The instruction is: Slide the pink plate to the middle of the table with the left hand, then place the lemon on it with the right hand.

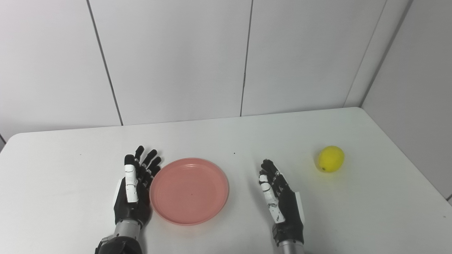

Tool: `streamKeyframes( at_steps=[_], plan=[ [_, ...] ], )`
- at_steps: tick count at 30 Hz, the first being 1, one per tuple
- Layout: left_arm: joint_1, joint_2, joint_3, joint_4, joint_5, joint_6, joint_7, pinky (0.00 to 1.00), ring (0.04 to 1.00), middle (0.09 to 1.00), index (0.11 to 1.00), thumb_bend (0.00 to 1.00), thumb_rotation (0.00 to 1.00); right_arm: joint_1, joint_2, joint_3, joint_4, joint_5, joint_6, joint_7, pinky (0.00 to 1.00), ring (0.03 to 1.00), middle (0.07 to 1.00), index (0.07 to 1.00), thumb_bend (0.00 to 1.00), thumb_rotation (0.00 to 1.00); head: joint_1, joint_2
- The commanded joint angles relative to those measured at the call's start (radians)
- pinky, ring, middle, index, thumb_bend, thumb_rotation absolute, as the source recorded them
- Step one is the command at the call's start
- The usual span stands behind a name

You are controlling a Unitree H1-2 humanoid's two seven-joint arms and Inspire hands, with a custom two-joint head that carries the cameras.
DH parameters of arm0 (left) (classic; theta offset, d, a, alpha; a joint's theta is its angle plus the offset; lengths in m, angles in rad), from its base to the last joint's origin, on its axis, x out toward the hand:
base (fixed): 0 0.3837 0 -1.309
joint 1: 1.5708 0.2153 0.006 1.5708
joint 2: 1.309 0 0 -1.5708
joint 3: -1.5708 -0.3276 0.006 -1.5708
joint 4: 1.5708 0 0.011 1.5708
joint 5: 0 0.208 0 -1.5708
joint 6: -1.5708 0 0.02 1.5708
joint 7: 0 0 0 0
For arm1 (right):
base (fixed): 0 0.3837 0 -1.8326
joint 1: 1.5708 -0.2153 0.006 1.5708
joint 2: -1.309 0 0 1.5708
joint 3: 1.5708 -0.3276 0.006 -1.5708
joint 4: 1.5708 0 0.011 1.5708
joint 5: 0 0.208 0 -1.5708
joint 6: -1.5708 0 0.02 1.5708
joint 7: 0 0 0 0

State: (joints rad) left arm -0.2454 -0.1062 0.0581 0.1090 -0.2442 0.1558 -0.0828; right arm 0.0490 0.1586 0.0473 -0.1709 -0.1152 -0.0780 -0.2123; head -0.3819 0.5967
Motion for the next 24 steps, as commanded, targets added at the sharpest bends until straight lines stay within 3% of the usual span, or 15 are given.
streamKeyframes(
  at_steps=[1,3,8,11,14,18,20,24],
  plan=[
    [-0.006,0.007,0.002,0.030,-0.007,0.012,-0.002,0.96,0.910,0.908,0.980,0.82,0.93,-0.043,-0.029,-0.008,-0.081,-0.062,0.026,0.006,0.80,0.835,0.853,0.824,0.62,0.78,-0.005,-0.003],
    [-0.010,0.008,0.006,0.042,-0.013,0.007,-0.006,0.96,0.914,0.911,0.981,0.82,0.92,-0.059,-0.067,-0.022,-0.129,-0.104,0.071,0.021,0.78,0.822,0.843,0.815,0.66,0.82,-0.009,-0.004],
    [-0.011,0.005,0.009,0.051,-0.016,0.000,-0.009,0.96,0.917,0.916,0.981,0.82,0.92,-0.104,-0.145,-0.049,-0.198,-0.156,0.153,0.056,0.72,0.785,0.817,0.799,0.77,0.82,-0.013,-0.007],
    [-0.010,0.006,0.008,0.051,-0.013,-0.002,-0.011,0.96,0.915,0.916,0.985,0.82,0.92,-0.129,-0.196,-0.044,-0.224,-0.236,0.188,0.077,0.67,0.757,0.802,0.789,0.76,0.83,-0.013,-0.007],
    [-0.011,0.008,0.008,0.055,-0.011,-0.003,-0.010,0.95,0.913,0.915,0.985,0.82,0.93,-0.150,-0.251,-0.026,-0.246,-0.362,0.212,0.102,0.72,0.779,0.801,0.787,0.73,0.86,-0.013,-0.007],
    [-0.013,0.009,0.009,0.067,-0.010,-0.011,-0.011,0.95,0.914,0.915,0.986,0.83,0.92,-0.176,-0.322,-0.021,-0.222,-0.454,0.177,0.112,0.73,0.797,0.814,0.794,0.77,0.85,-0.011,-0.010],
    [-0.013,0.008,0.010,0.065,-0.010,-0.010,-0.010,0.94,0.914,0.915,0.986,0.83,0.92,-0.191,-0.363,-0.016,-0.206,-0.522,0.157,0.103,0.69,0.776,0.813,0.797,0.80,0.86,-0.007,-0.012],
    [-0.012,0.007,0.009,0.063,-0.007,-0.010,-0.009,0.94,0.911,0.909,0.982,0.83,0.92,-0.223,-0.450,-0.016,-0.164,-0.611,0.118,0.084,0.69,0.791,0.815,0.788,0.80,0.80,-0.004,-0.011]
  ],
)
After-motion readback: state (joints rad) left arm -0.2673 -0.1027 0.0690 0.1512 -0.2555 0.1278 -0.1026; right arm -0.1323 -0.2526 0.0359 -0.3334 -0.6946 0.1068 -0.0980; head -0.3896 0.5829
